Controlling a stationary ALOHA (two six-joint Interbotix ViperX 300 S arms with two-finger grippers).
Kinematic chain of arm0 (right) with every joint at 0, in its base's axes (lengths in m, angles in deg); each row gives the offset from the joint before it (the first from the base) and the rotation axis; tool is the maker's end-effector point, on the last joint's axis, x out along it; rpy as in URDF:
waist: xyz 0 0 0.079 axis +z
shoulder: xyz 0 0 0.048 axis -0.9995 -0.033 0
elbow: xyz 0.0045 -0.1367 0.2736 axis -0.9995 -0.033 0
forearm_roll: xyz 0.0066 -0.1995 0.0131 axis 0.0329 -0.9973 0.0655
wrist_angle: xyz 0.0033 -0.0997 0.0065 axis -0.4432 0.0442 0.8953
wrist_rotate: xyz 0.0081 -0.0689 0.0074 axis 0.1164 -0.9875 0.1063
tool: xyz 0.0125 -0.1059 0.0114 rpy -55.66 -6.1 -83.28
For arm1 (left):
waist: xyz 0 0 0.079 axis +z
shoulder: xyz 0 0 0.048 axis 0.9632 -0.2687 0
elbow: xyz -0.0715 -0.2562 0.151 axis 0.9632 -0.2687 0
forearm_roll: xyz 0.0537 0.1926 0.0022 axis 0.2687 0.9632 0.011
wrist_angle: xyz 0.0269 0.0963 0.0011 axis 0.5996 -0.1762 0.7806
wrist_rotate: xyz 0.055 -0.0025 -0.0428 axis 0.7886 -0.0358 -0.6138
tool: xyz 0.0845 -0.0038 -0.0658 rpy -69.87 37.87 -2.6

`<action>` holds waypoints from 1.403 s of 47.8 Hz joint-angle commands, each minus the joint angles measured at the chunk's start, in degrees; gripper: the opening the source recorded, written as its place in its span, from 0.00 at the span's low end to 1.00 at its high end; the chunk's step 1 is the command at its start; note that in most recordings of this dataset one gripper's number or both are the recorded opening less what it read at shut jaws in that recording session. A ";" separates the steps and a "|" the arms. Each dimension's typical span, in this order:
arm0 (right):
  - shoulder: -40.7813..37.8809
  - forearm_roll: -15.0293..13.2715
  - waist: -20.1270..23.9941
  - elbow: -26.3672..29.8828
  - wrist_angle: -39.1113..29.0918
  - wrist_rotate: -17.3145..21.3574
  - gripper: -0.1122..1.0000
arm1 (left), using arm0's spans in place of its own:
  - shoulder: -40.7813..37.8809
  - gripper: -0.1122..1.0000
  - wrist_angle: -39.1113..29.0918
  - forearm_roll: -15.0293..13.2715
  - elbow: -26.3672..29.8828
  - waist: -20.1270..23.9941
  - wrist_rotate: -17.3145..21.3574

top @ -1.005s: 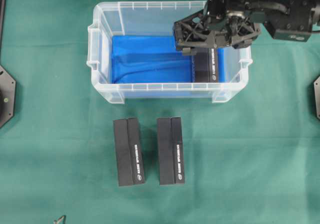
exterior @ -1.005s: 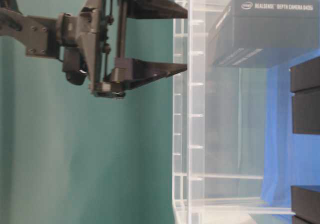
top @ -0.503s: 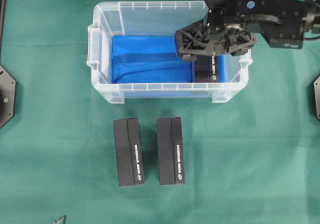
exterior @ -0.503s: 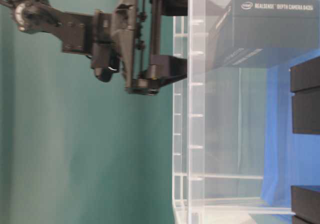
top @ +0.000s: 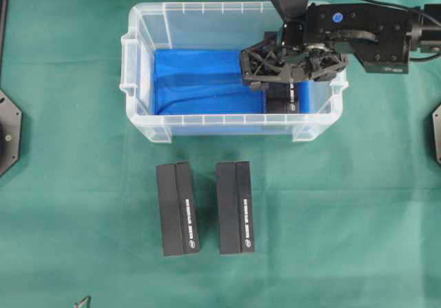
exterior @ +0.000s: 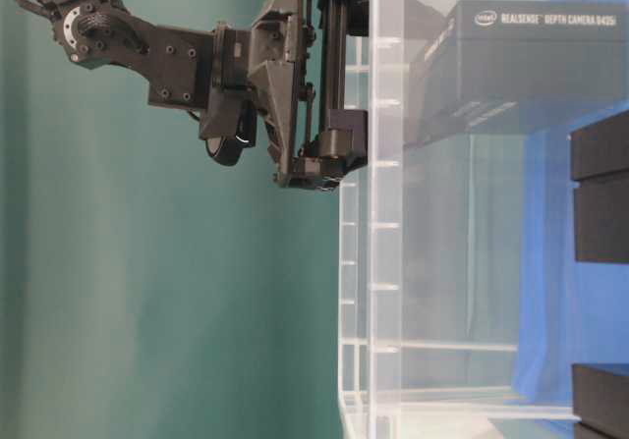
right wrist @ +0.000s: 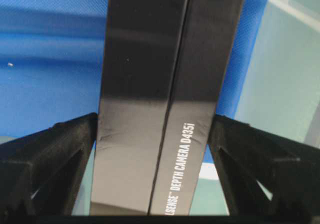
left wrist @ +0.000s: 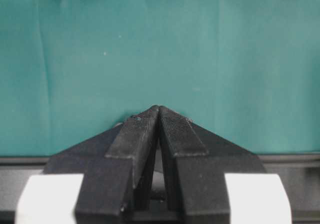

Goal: Take the box out of the case with the right arm.
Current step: 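Lower the right gripper around the right black box and close, then lift the right black box upward out of the foam slot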

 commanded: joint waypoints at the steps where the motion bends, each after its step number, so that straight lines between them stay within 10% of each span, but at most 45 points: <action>1: 0.09 0.09 -0.09 -0.44 0.44 0.00 0.94 | -0.44 0.10 0.26 0.09 0.62 0.00 -0.09; 13: 0.09 0.53 -0.09 0.00 -0.62 0.00 0.91 | -0.44 0.10 0.18 0.09 0.62 -0.09 0.00; 19: 0.09 0.53 -0.09 0.44 -0.97 0.00 0.69 | -0.44 0.10 0.18 0.09 0.62 -0.09 0.00; 67: 0.62 0.53 -0.09 5.01 -5.98 -0.18 0.69 | -0.35 0.10 0.18 0.09 0.62 0.00 0.00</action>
